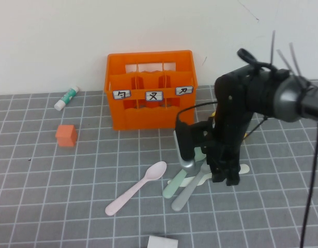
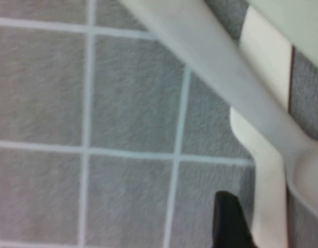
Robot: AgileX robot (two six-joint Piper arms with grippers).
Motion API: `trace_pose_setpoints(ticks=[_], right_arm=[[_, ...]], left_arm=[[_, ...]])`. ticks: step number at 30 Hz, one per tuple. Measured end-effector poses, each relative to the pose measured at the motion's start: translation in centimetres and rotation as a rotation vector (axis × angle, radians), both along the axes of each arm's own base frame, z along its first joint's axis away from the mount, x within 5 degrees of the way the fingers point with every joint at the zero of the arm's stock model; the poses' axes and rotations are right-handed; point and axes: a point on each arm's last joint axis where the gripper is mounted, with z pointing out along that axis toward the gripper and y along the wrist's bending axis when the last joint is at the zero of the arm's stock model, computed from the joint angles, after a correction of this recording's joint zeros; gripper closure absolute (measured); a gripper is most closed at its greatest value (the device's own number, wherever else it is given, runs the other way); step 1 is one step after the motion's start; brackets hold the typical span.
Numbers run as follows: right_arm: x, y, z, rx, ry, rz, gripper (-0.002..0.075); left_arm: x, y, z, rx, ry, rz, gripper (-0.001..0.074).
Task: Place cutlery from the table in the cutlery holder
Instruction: Pick up the knife
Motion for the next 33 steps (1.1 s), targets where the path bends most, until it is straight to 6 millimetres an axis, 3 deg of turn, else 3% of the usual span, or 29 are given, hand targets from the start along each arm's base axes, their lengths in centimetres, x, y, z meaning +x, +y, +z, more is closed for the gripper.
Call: trace_pose_setpoints(ticks=[8, 18, 24, 33], right_arm=[[1.5, 0.0, -1.9, -0.037, 0.038, -0.011, 0.0368], [1.5, -0.5, -1.9, -0.052, 0.07, -0.077, 0.0425], [0.9, -0.5, -1.5, -0.043, 0.15, -0.137, 0.043], [1.2, -0.6, -1.0, -0.041, 0.104, -0.156, 0.0433]], left_arm=[[0.0, 0.0, 0.0, 0.002, 0.0, -0.001, 0.0736], [0.0, 0.0, 0.0, 0.002, 0.0, -0.001, 0.0736], [0.0, 0.0, 0.0, 0.002, 0.0, -0.001, 0.0736], [0.0, 0.0, 0.0, 0.002, 0.0, -0.001, 0.0736]])
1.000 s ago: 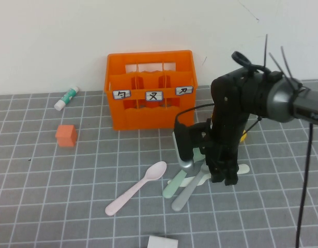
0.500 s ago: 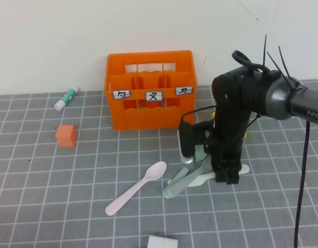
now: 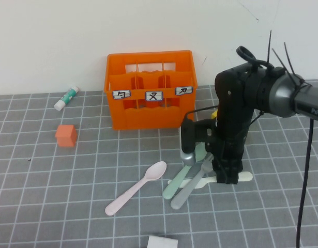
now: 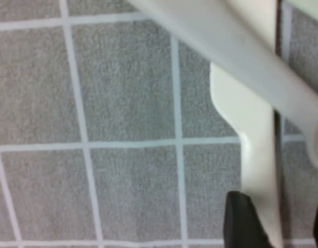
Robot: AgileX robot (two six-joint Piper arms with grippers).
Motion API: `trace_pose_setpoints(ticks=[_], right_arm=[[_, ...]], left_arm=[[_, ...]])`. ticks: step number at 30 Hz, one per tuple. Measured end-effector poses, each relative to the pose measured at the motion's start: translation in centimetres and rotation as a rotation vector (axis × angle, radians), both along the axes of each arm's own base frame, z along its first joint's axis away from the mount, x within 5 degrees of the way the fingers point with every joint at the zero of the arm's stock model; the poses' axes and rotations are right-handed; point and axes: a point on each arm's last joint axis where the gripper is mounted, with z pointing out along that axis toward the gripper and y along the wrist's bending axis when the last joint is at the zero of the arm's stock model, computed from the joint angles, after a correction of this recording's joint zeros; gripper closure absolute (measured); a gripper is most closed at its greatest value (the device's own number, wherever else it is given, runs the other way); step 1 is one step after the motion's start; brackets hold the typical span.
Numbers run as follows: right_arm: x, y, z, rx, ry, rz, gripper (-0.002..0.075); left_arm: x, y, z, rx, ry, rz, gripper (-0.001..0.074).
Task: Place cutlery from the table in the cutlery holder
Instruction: Pick up the knife
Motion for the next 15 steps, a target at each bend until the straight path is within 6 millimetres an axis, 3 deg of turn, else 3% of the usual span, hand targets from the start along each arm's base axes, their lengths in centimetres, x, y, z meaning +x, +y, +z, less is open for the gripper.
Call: trace_pose_setpoints(ticks=[9, 13, 15], right_arm=[[-0.5, 1.2, -1.0, 0.016, 0.024, -0.002, 0.0435], [-1.0, 1.9, -1.0, -0.013, 0.005, 0.002, 0.0482], [-1.1, 2.1, -1.0, -0.015, 0.004, -0.016, 0.0543]], left_arm=[[0.0, 0.0, 0.0, -0.003, 0.0, 0.001, 0.0736], [0.0, 0.0, 0.0, -0.003, 0.0, 0.001, 0.0736], [0.0, 0.0, 0.0, -0.003, 0.0, 0.001, 0.0736]])
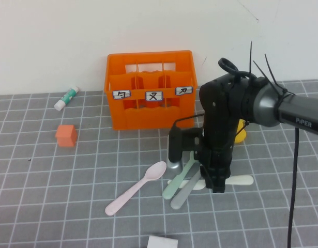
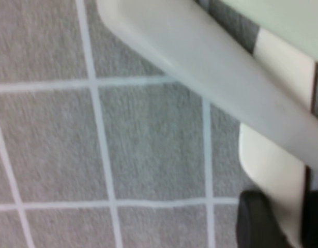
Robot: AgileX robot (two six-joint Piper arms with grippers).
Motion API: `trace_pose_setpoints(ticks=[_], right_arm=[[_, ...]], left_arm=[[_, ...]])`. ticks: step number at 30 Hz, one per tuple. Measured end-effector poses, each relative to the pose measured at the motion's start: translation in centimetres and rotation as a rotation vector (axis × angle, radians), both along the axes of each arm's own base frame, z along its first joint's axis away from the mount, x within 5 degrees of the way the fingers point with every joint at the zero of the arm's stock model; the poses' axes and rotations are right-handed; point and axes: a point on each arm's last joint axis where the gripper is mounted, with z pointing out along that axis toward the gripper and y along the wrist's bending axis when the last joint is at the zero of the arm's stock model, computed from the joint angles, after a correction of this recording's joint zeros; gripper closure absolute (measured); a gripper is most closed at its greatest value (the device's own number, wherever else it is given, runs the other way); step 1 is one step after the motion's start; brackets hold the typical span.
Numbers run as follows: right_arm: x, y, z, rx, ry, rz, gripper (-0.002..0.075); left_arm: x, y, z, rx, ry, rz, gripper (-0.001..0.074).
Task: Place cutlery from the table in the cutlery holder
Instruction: Pick up the knife
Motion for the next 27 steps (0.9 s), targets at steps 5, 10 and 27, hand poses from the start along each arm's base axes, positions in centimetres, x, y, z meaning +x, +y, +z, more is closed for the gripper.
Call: trace_pose_setpoints(ticks=[5, 10, 27], right_arm=[[-0.2, 0.0, 0.0, -0.01, 0.016, -0.056, 0.062], [-0.9, -0.2, 0.0, -0.034, 0.097, -0.122, 0.062], [-8.8, -4.9, 3.0, -0.094, 0.206, -0.263, 0.062]], left_arm=[[0.0, 0.0, 0.0, 0.0, 0.0, 0.0, 0.0736], [0.0, 0.0, 0.0, 0.0, 0.0, 0.0, 0.0736], [0.0, 0.0, 0.0, 0.0, 0.0, 0.0, 0.0736]])
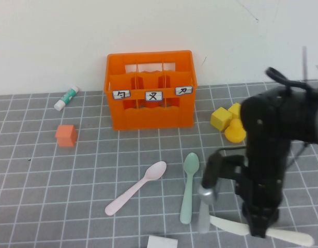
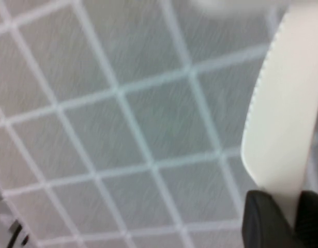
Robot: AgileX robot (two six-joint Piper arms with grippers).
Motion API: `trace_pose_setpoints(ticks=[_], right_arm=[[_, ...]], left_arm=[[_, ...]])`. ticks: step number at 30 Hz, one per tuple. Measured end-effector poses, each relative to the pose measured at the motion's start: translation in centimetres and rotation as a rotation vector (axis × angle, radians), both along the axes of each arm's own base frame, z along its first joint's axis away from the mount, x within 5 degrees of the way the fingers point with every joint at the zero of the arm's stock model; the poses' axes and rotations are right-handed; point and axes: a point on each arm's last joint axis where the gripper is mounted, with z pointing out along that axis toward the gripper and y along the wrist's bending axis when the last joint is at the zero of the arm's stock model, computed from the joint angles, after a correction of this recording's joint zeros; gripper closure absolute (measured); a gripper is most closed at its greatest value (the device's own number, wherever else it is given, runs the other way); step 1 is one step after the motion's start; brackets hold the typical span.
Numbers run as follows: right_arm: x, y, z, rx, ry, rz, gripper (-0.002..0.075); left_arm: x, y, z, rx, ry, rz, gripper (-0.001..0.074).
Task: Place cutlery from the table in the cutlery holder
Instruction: Pick up the knife, then place the knife on the box
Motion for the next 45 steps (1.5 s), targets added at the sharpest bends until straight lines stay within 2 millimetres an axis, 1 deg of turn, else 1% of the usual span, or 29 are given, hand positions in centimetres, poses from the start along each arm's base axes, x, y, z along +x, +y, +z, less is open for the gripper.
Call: trace_pose_setpoints(ticks=[6, 9, 13, 16, 19, 26, 32, 34, 35, 38, 42, 45], right_arm=[[-1.3, -1.7, 1.5, -0.001, -0.021, -0.057, 0.062], [-1.7, -1.7, 3.0, 0.066, -0.079, -0.095, 0.062], [-1.8, -1.2, 5.0, 0.213, -0.212, -0.144, 0.062], [-1.4, -0.6, 6.2, 0.354, -0.347, -0.174, 0.062], [-0.9, 0.0, 6.9, 0.491, -0.489, -0.231, 0.062], [0.3, 1.6, 7.1, 0.752, -0.85, -0.432, 0.062], [1.4, 2.2, 8.9, 0.963, -1.294, -0.639, 0.062], [1.8, 2.1, 9.3, 1.043, -1.41, -0.705, 0.062], [2.0, 2.2, 9.4, 1.083, -1.44, -0.733, 0.062], [3.1, 2.4, 9.4, 1.197, -1.482, -0.821, 0.062], [5.0, 2.9, 8.7, 1.317, -1.401, -0.964, 0.062], [6.6, 2.9, 7.9, 1.366, -1.358, -0.981, 0.062]], left_arm=[[0.0, 0.0, 0.0, 0.002, 0.0, -0.001, 0.0736], [0.0, 0.0, 0.0, 0.002, 0.0, -0.001, 0.0736], [0.0, 0.0, 0.0, 0.002, 0.0, -0.001, 0.0736], [0.0, 0.0, 0.0, 0.002, 0.0, -0.001, 0.0736], [0.0, 0.0, 0.0, 0.002, 0.0, -0.001, 0.0736], [0.0, 0.0, 0.0, 0.002, 0.0, -0.001, 0.0736], [0.0, 0.0, 0.0, 0.002, 0.0, -0.001, 0.0736], [0.0, 0.0, 0.0, 0.002, 0.0, -0.001, 0.0736], [0.0, 0.0, 0.0, 0.002, 0.0, -0.001, 0.0736], [0.0, 0.0, 0.0, 0.0, 0.0, 0.0, 0.0736], [0.0, 0.0, 0.0, 0.0, 0.0, 0.0, 0.0736], [0.0, 0.0, 0.0, 0.0, 0.0, 0.0, 0.0736]])
